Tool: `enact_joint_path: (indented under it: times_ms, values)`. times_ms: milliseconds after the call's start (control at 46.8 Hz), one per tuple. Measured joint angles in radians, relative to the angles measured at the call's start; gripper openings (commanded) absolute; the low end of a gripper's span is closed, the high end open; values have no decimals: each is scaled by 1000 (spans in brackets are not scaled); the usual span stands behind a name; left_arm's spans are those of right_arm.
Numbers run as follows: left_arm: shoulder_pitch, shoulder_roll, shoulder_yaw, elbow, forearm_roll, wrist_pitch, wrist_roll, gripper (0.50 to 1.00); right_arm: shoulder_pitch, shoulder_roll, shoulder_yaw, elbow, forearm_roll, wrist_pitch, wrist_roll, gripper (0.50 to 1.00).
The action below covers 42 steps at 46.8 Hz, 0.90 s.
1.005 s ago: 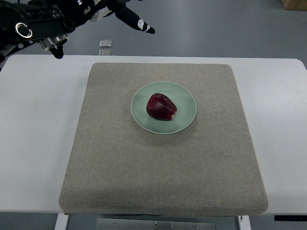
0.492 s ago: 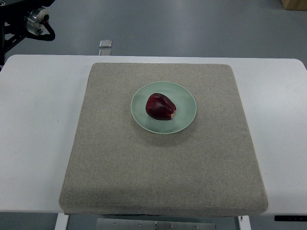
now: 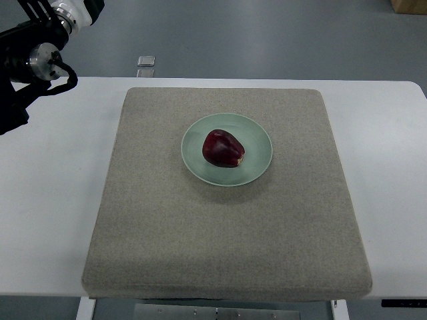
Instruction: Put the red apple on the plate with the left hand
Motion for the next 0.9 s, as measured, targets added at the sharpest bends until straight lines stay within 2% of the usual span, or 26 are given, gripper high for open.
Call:
enact_joint_path:
  times_ms: [128,470,898]
  values:
    - [47,-2,-63,48,-4,-24,0,1000,0,0,0,0,0,0,0,928]
    - [165,-37,-288,54,-27,-17,-2,1000,0,0,0,0,0,0,0,928]
    - [244,-89,-374,75,-27,-27,-70,1000,0,0,0,0,0,0,0,930]
